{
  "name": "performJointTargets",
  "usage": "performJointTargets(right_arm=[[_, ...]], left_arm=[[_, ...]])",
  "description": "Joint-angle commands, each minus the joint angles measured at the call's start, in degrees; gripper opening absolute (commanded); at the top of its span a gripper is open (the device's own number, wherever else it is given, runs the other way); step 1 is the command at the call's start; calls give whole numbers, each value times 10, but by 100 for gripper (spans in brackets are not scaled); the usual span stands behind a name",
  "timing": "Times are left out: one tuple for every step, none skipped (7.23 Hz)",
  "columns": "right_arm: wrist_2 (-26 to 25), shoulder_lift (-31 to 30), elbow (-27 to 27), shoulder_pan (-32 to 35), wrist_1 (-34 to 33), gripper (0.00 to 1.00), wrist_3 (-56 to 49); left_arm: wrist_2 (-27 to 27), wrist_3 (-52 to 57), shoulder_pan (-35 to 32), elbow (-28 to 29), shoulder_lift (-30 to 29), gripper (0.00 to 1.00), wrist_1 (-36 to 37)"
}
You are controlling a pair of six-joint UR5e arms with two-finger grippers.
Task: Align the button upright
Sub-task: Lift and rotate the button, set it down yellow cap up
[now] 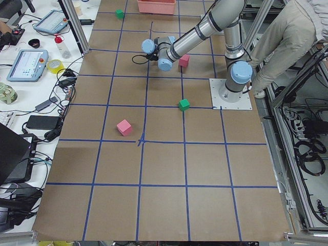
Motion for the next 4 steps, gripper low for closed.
performJointTargets(right_arm=[[0, 0, 0, 0, 0, 100, 1], [-1, 0, 0, 0, 0, 100, 0], [-1, 0, 0, 0, 0, 100, 0], [-1, 0, 0, 0, 0, 100, 0]], left_arm=[[1, 5, 0, -2, -12, 0, -1], [-1, 15, 0, -6, -15, 0, -1], [0, 19, 0, -6, -18, 0, -1], [7, 24, 0, -6, -18, 47, -1]])
